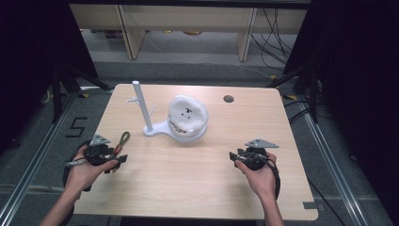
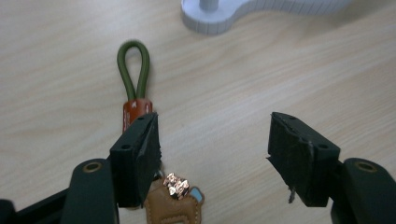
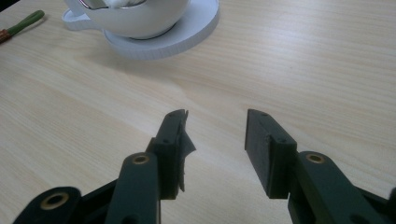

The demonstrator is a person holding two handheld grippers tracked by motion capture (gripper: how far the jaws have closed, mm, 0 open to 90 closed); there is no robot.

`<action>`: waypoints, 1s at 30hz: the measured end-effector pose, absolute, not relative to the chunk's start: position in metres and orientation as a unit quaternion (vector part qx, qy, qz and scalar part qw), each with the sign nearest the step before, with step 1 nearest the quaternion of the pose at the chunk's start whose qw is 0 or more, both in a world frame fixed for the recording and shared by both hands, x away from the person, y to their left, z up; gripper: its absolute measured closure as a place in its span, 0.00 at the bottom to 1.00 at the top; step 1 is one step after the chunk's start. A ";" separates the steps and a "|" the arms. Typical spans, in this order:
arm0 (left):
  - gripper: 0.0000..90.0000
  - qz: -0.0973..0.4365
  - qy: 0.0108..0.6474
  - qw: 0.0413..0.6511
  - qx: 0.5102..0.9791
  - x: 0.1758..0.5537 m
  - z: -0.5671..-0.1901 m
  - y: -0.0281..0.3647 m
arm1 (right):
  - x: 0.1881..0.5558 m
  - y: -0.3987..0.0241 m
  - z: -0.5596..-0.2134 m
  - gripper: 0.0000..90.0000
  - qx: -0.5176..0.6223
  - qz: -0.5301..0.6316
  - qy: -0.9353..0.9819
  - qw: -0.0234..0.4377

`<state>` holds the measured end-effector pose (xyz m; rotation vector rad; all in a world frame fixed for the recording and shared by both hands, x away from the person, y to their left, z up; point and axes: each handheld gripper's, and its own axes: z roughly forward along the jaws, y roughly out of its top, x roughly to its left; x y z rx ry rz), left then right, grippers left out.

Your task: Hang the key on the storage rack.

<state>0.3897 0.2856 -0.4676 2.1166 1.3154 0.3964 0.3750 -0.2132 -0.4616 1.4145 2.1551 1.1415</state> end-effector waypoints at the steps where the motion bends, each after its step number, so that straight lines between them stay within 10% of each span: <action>1: 0.37 0.137 0.516 0.308 0.788 0.394 -0.470 0.285 | 0.375 -0.213 -0.461 0.65 0.493 0.400 0.756 0.157; 30: 0.60 0.089 0.573 0.156 0.800 0.462 -0.475 0.290 | 0.373 -0.208 -0.461 0.60 0.499 0.409 0.755 0.113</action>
